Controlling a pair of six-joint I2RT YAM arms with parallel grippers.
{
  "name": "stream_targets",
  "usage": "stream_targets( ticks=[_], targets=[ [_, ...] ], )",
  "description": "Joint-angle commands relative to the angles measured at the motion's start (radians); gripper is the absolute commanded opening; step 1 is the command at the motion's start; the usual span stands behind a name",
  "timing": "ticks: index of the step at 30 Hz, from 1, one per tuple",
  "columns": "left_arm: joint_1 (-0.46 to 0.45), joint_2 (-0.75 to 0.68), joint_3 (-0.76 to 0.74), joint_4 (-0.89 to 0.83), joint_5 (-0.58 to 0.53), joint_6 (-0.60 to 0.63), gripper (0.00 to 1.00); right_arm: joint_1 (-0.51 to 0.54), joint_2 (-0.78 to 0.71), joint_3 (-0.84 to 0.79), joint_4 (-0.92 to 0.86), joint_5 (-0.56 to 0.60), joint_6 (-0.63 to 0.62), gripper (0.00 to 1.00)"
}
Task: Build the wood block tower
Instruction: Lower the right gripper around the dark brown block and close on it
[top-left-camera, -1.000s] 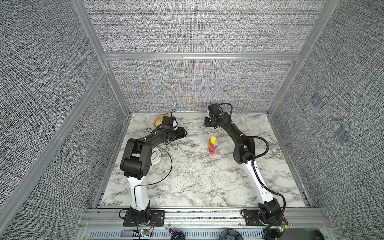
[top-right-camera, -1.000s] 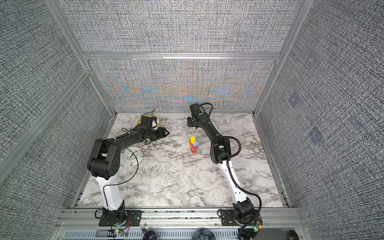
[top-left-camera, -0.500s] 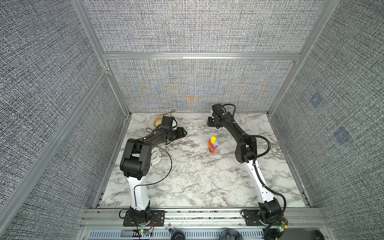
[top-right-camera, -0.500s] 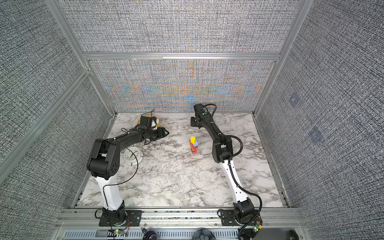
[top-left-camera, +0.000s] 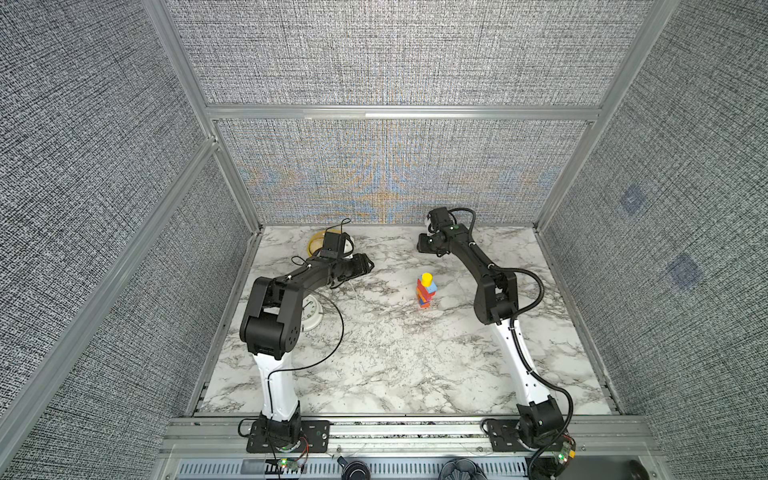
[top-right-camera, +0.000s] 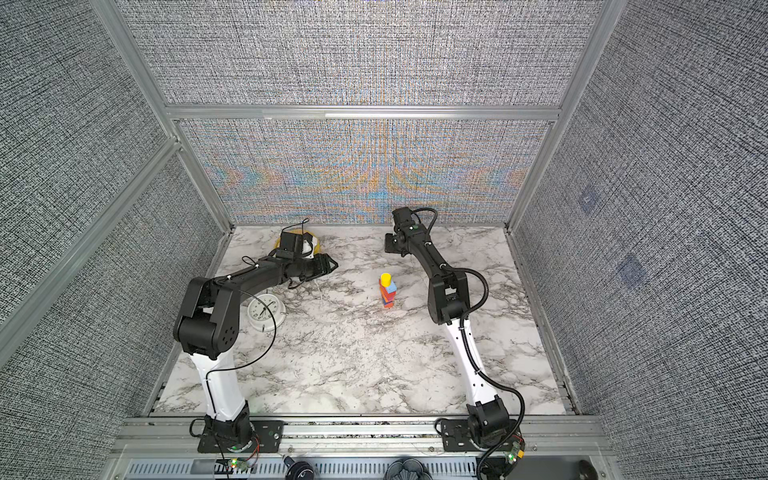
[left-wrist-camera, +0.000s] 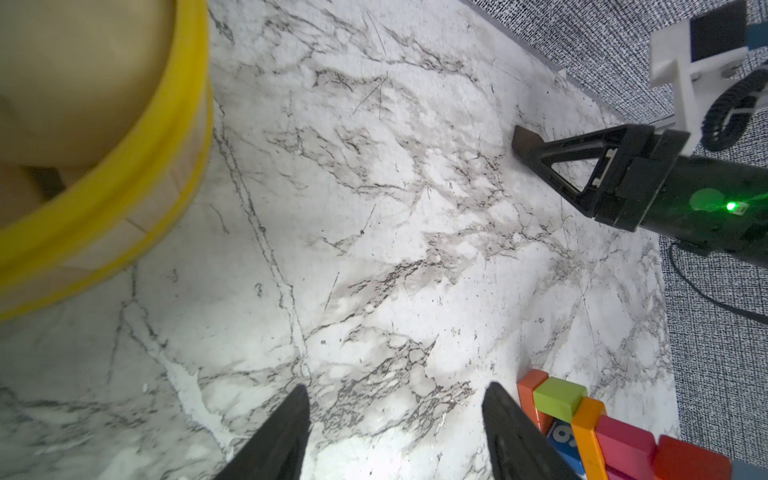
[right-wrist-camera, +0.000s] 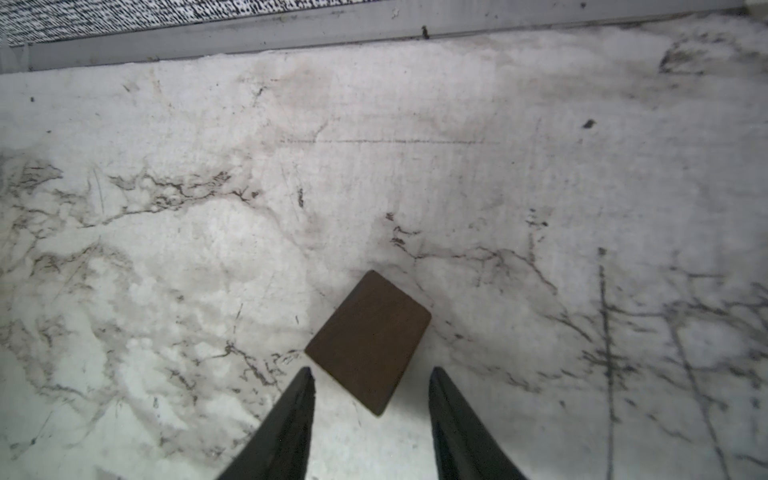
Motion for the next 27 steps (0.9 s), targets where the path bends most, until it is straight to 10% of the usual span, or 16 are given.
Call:
stream_targets(
  ticks=[1,15,27],
  targets=[
    [0.003,0.0,0.001,0.024,0.016,-0.005,0.67,0.001,-0.042,-0.046,0.083,-0.031,-0.048,0.59],
    [0.003,0.006,0.02,0.031,0.029,-0.03,0.67,-0.036,-0.004,-0.034,0.185,-0.204,0.05,0.65],
    [0.005,0.006,-0.01,0.066,0.046,-0.055,0.66,0.004,0.058,0.053,0.13,-0.086,0.204,0.64]
  ],
)
